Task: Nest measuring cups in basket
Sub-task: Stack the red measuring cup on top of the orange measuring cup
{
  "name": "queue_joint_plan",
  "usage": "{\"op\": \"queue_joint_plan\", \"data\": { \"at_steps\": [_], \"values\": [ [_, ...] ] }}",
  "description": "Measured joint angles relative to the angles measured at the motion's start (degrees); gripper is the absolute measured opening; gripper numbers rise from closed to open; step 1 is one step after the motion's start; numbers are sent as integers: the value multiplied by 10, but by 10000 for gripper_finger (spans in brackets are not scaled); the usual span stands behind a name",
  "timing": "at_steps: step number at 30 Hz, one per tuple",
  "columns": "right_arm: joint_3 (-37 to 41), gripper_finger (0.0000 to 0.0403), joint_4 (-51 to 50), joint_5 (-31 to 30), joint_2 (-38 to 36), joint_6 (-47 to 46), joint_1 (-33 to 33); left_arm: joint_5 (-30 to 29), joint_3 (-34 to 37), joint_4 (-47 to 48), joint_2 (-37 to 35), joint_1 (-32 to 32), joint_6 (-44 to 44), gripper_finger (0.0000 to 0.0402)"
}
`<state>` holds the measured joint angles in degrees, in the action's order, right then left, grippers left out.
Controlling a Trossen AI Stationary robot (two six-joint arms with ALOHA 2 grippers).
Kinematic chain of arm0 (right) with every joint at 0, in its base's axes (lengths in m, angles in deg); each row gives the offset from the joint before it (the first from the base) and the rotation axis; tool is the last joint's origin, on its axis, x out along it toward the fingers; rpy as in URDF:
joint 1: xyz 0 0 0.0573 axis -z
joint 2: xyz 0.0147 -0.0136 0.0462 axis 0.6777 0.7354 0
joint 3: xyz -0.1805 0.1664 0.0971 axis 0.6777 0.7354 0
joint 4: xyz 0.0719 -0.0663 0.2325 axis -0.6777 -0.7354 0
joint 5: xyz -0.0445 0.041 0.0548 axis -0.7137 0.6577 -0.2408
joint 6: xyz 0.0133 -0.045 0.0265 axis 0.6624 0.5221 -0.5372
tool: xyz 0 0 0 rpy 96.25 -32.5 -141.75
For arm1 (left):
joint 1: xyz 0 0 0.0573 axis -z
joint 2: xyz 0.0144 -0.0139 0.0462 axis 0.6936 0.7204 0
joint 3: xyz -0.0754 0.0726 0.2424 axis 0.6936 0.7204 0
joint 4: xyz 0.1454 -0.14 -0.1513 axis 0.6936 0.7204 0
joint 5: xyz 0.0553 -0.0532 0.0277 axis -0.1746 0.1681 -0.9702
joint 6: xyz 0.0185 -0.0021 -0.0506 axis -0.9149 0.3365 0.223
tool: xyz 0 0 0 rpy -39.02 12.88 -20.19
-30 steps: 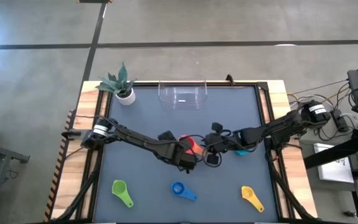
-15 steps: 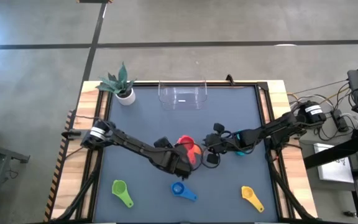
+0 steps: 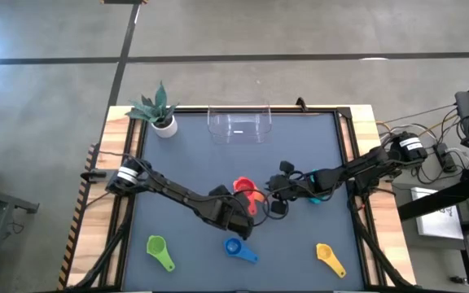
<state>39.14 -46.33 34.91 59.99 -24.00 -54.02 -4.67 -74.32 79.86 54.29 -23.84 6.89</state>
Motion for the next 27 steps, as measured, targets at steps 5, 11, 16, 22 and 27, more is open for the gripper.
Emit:
{"op": "queue_joint_plan", "data": {
  "at_steps": [5,11,16,22,27],
  "values": [
    [0,75,0,7,0,2,0,-16,36,13,-16,0,5,231],
    [0,70,-4,7,0,2,0,-29,194,-131,-119,7,40,231],
    [0,74,8,6,0,3,0,-23,363,-429,-210,10,35,231],
    [0,77,13,7,0,-5,0,9,380,-546,-199,10,0,231],
    [0,70,10,9,3,-18,0,21,305,-430,-150,10,-8,231]
  ]
}}
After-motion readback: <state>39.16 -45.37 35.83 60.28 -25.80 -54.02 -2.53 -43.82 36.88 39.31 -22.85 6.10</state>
